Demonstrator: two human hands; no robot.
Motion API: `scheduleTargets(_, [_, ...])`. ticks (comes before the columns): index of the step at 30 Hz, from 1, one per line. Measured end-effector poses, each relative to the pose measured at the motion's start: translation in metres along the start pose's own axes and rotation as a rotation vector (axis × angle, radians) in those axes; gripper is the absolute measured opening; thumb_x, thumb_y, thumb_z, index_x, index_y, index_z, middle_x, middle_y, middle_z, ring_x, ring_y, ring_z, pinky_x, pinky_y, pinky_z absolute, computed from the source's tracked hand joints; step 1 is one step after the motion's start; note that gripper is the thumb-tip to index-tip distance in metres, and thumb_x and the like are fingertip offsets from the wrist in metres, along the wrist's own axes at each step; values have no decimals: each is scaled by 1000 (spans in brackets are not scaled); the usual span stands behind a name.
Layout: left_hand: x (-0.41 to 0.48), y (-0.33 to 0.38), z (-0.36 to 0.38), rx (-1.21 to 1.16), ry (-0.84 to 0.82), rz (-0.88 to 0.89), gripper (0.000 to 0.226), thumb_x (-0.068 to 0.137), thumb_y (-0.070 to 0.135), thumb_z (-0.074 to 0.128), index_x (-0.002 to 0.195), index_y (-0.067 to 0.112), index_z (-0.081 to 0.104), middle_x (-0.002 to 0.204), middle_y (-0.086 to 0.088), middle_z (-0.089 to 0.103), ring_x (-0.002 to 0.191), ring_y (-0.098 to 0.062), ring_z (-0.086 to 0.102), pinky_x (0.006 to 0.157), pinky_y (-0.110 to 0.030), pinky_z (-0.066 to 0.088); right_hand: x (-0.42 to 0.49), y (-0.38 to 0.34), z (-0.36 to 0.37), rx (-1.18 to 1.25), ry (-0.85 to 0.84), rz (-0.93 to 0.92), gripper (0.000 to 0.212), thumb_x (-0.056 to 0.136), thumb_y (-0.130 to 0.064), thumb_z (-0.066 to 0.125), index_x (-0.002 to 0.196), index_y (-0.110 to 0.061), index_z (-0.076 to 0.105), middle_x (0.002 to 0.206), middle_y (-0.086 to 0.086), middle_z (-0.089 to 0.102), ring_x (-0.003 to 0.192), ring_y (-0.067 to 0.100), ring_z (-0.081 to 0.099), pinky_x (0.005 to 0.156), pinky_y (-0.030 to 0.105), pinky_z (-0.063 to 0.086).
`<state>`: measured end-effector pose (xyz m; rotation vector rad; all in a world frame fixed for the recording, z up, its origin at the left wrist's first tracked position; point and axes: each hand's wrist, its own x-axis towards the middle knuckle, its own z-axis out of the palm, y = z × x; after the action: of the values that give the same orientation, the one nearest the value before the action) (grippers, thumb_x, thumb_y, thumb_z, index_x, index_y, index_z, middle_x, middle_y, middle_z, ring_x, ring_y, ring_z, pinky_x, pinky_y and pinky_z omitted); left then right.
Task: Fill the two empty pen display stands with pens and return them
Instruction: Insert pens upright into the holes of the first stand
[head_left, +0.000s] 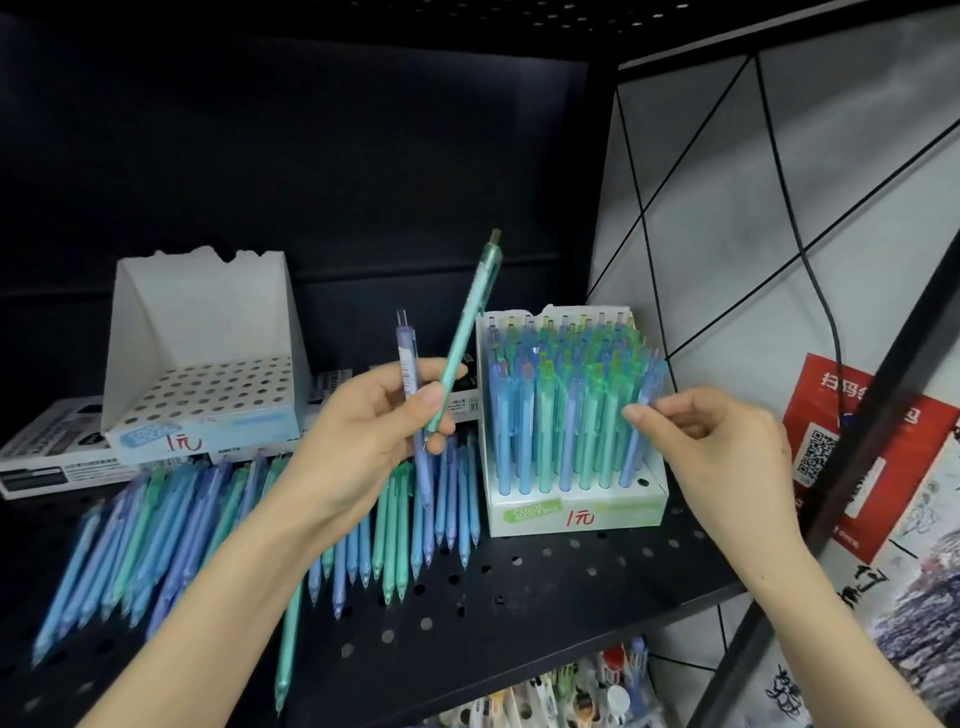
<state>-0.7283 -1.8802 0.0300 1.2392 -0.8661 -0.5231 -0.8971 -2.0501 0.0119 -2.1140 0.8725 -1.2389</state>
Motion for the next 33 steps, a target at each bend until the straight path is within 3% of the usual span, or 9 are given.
scheduleTargets(8, [-6,4,4,5,-95,-19,31,77,16,57,105,8,65,64,1,58,60,-9,55,60,-21,50,5,2,-7,-89,-109,44,24,74,-40,72,79,-18,74,66,-14,63,59,1,53,52,19,35])
scheduleTargets(12, [-8,5,5,30,-172,-22,29,77,17,58,104,9,67,64,-3,58,61,-11,55,61,-22,50,-2,-14,-9,-275,146,-201,39,76,-47,65,99,-16,71,68,-9,58,56,-1,44,51,15,34])
scheduleTargets(14, [-9,5,7,57,-219,-19,28,78,17,58,103,6,66,64,-3,58,61,-11,55,62,-23,50,-10,-38,-11,-50,146,-270,37,77,-50,60,98,-21,70,68,-10,61,57,5,51,54,14,41])
scheduleTargets(16, [-11,4,8,98,-276,-5,24,84,18,61,103,4,65,65,-3,58,61,-12,55,63,-23,50,-13,-63,-9,310,-49,-197,21,77,-44,63,92,-31,69,71,-9,67,67,7,60,60,13,47])
scheduleTargets(18, [-13,2,7,111,-321,6,26,84,19,61,103,3,65,65,-3,59,62,-14,55,64,-24,50,-13,-76,-3,479,-206,-167,5,82,-30,65,83,-32,70,75,-9,70,68,5,63,59,13,46])
scheduleTargets(21, [-16,0,9,91,-308,13,23,87,18,59,104,3,64,68,-2,61,65,-15,58,67,-24,51,-12,-78,-2,583,-220,-139,10,86,-20,62,82,-20,71,68,-6,68,58,5,60,52,14,45])
scheduleTargets(24, [-13,-3,8,110,-137,29,23,86,16,53,104,13,66,72,3,63,68,-12,59,68,-22,52,-7,-64,-15,649,-111,-103,11,89,-15,58,83,-16,68,66,-3,64,56,7,56,48,14,44])
scheduleTargets(29, [-7,-9,3,251,-14,15,29,92,32,47,119,31,57,64,3,38,56,-7,37,49,-15,36,8,-24,-24,146,156,-164,11,90,-23,59,79,-20,62,66,-7,60,58,14,56,59,21,48])
scheduleTargets(33, [-8,-13,6,280,-17,21,22,90,39,46,111,32,50,63,9,46,59,-10,38,47,-15,32,5,-9,-16,-75,205,-198,6,89,-19,59,84,-16,62,63,-18,52,54,1,51,56,7,40])
